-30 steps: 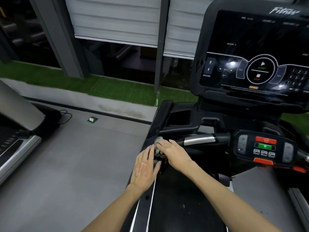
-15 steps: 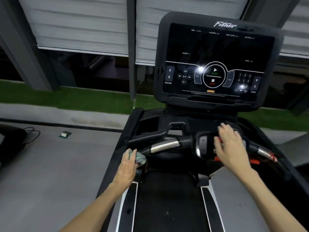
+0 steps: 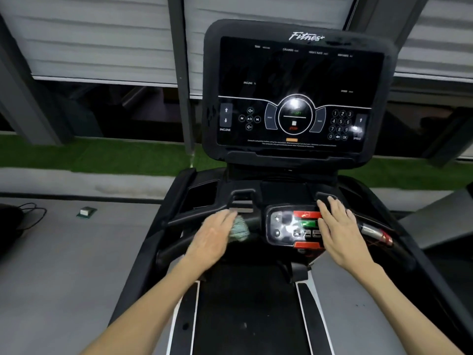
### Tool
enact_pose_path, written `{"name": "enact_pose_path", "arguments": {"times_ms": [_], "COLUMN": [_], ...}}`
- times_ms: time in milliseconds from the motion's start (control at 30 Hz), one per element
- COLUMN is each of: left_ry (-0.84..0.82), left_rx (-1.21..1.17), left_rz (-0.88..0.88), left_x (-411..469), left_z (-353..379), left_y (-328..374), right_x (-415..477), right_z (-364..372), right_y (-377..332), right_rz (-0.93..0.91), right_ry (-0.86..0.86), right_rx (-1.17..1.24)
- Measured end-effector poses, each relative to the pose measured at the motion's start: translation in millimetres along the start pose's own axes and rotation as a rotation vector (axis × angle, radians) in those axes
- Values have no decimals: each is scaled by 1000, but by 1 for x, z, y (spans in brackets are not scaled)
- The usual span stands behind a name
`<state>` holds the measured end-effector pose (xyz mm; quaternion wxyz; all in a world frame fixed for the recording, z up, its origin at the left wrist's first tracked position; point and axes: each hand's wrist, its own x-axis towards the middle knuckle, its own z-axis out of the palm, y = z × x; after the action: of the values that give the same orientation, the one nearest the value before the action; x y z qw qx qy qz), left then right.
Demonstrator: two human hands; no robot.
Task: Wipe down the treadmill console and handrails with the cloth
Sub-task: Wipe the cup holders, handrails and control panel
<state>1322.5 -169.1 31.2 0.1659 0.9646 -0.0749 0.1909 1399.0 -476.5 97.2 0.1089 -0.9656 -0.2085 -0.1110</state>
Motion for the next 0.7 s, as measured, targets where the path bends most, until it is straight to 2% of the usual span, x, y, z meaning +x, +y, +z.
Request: {"name": "enact_pose_path", "arguments": {"times_ms": [100, 200, 300, 367, 433, 533, 700], "left_ry": [-54, -101, -137, -137, -60, 63, 68], "left_rx": [-37, -105, -263, -257, -286, -184, -202], "left_rz": [-180, -147, -275, -274, -244, -106, -205], "left_x": [-2, 30, 65, 66, 49, 11, 28], "left_z": [2, -1, -13, -14, -6, 17, 15], "left_y": [8, 44, 67, 70, 72, 80, 103], "right_x": [2, 7, 16, 18, 16, 13, 18], "right_z": [1, 2, -3, -5, -4, 2, 8], "right_y": [10, 15, 22, 24, 24, 24, 29], "right_rz": [42, 48, 45, 44, 45, 38, 42], "right_ry": [-14, -17, -15, -28, -19, -3, 20], "right_rx": [45, 178, 329, 381, 403, 421, 411]}}
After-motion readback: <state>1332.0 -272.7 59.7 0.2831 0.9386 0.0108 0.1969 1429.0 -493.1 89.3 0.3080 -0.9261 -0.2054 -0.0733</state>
